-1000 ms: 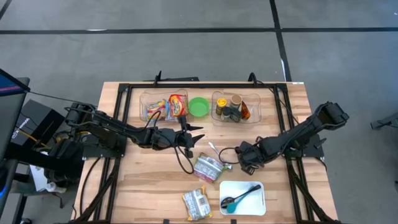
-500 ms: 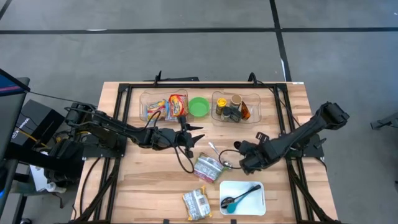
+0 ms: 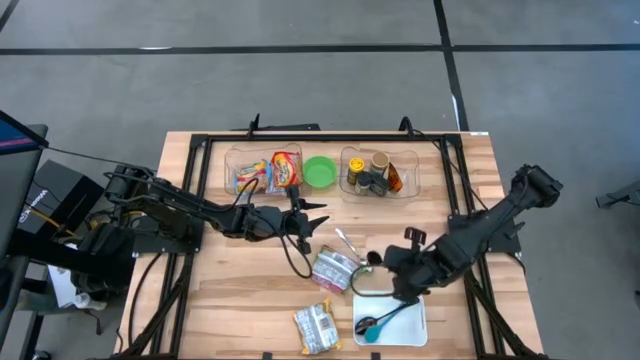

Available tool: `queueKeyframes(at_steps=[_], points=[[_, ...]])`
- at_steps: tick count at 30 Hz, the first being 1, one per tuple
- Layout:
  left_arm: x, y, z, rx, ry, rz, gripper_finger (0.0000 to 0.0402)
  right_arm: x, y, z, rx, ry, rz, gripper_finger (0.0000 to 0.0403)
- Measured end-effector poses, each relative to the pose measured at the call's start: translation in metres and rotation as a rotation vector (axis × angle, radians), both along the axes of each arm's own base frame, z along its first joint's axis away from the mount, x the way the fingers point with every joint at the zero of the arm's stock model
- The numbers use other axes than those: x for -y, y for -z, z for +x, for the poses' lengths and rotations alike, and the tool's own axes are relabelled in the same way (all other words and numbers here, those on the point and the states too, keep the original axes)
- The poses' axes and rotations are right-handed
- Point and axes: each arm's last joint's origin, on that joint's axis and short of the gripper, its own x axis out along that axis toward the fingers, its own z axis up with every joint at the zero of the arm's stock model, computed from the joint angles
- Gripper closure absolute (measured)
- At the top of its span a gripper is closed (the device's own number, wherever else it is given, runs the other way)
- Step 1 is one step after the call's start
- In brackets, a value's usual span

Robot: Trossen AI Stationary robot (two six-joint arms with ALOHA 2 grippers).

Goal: Pick & Place Food Item
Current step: Put the black spoon in the white bin

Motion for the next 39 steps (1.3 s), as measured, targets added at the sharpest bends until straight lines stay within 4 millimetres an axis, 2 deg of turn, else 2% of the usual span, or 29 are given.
queueKeyframes(at_steps=[7, 14, 26, 39], points=[[0.0, 0.0, 0.0, 0.0, 0.0, 0.001, 0.0262, -0.025, -0.023, -0.005, 0.053, -0.148, 0.106, 0.04], [-0.002, 0.0, 0.0, 0.0, -0.005, 0.001, 0.0262, -0.044, -0.022, -0.011, 0.087, -0.304, 0.107, 0.0399], [-0.002, 0.0, 0.0, 0.0, -0.005, 0.001, 0.0262, -0.047, -0.02, -0.013, 0.097, -0.317, 0.114, 0.0399], [-0.002, 0.0, 0.0, 0.0, -0.006, 0.0, 0.0262, -0.067, 0.027, 0.008, -0.041, -0.342, 0.049, 0.0399]])
